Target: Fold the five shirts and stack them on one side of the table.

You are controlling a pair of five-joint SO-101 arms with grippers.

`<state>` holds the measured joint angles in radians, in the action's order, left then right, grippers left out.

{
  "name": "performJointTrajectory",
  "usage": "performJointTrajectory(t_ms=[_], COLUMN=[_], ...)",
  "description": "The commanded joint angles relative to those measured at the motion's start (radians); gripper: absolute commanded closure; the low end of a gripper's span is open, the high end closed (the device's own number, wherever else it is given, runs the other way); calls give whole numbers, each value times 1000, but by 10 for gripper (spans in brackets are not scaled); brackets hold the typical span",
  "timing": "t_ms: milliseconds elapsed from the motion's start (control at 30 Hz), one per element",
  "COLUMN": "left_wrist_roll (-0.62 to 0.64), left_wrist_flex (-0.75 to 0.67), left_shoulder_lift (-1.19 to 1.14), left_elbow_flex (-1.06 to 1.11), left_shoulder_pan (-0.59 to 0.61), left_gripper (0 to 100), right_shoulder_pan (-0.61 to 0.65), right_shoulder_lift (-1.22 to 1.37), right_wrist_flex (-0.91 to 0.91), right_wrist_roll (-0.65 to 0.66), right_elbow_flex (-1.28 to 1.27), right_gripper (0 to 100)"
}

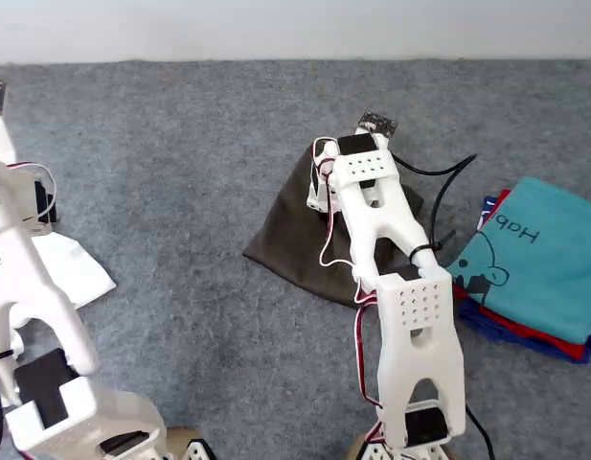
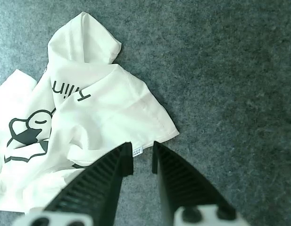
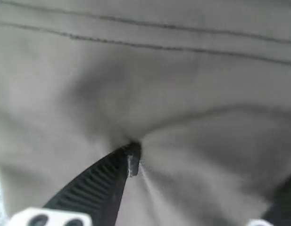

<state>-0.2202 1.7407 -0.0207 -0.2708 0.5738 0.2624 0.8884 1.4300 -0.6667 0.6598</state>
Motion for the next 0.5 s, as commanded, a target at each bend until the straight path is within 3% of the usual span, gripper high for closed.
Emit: performJointTrajectory(t_ms=[0, 167, 267, 467], left_wrist_roll=[-3, -3, -3, -3], left_wrist_flex=[12, 12, 12, 12], left_shoulder_lift=[49, 49, 49, 49], left_elbow_flex=[-10, -10, -10, -10], left_shoulder_pan=[-3, -5, -5, -5], left_gripper=[917, 917, 917, 917], right_shoulder_pan=[-7, -16, -18, -41], right_shoulder_lift=[45, 42, 42, -15], right_wrist_flex=[-13, -4, 27, 151], right_wrist_roll=[-11, -5, -5, 117], right_elbow_flex=[14, 14, 14, 75], right_gripper=[703, 998, 949, 991])
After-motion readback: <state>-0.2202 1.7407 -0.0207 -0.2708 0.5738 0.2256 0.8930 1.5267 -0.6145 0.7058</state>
